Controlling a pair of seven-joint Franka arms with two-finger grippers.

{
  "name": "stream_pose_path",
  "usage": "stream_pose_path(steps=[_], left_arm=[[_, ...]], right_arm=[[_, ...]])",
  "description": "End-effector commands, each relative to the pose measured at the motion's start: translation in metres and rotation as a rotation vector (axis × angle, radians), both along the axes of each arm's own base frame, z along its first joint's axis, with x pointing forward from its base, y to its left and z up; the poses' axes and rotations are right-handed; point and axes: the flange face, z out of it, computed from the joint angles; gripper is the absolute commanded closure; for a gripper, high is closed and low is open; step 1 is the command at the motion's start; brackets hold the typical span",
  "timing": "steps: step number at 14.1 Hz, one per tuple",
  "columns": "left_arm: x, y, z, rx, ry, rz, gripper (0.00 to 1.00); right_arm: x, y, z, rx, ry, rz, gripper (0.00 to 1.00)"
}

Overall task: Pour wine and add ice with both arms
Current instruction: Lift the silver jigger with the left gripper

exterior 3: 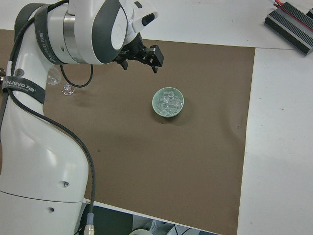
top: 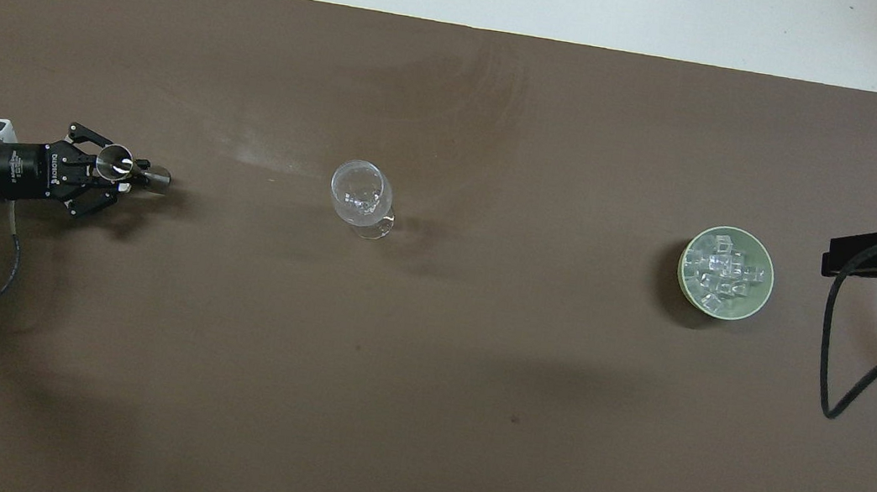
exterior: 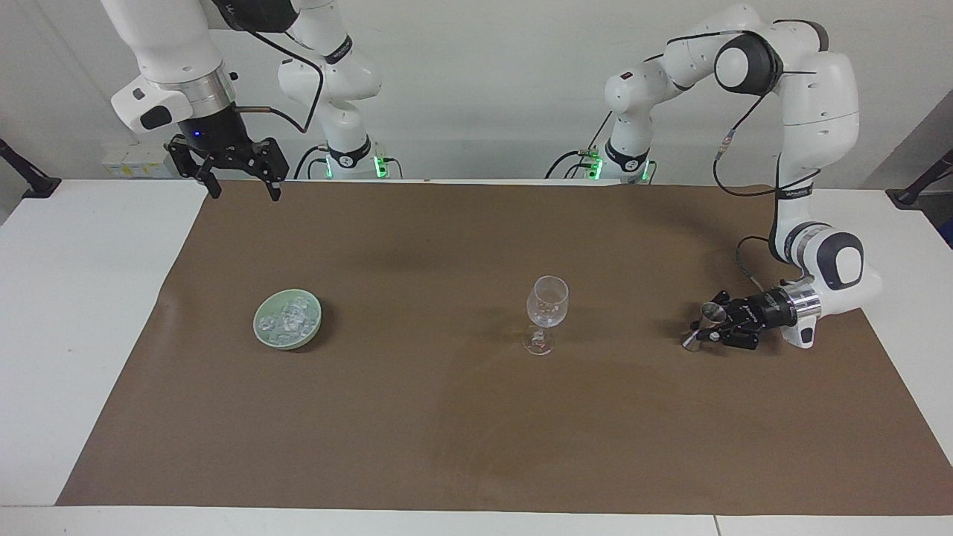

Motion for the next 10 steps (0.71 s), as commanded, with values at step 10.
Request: stream_pose_path(steps=[10], left_arm=[[0.011,-0.009,0.039,0.008,-0.010,0.014,1.00]], right_arm=[[-0.007,0.001,0.001,0.008,0.009,-0.013,0.00]])
